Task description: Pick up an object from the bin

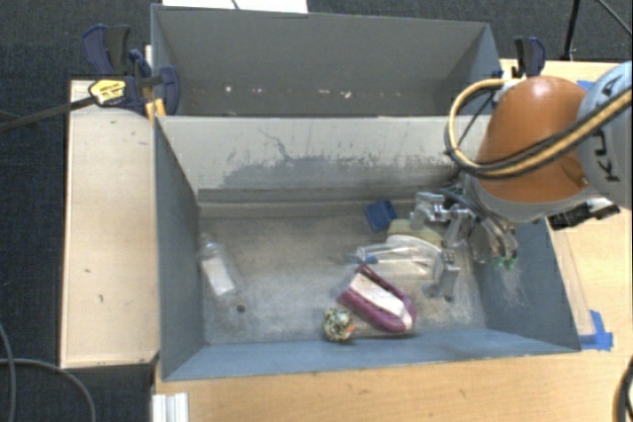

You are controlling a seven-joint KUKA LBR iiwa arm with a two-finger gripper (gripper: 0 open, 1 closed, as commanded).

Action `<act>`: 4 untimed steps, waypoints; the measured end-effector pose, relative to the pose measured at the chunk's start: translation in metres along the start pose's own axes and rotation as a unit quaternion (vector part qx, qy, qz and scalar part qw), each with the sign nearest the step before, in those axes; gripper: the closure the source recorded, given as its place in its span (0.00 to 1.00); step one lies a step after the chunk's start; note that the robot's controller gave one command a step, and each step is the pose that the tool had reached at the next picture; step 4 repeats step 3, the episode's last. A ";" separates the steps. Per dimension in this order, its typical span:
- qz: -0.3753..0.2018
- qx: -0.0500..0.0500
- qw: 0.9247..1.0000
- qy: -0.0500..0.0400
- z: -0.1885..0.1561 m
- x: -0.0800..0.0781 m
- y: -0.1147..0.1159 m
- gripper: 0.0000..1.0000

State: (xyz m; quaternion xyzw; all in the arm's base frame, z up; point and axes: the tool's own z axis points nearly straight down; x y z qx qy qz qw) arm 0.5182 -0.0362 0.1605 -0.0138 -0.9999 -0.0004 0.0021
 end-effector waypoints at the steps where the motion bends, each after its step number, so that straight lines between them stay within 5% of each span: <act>1: 0.083 0.000 0.997 -0.004 0.089 -0.037 -0.016 0.00; 2: 0.081 0.000 0.997 -0.004 0.087 -0.036 -0.016 1.00; 3: 0.117 0.000 0.993 -0.007 -0.070 -0.021 -0.014 1.00; 4: 0.117 0.000 0.993 -0.007 -0.070 -0.021 -0.014 1.00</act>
Offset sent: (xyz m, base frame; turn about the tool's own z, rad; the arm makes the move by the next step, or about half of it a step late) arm 0.0344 -0.0174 -0.0883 0.1664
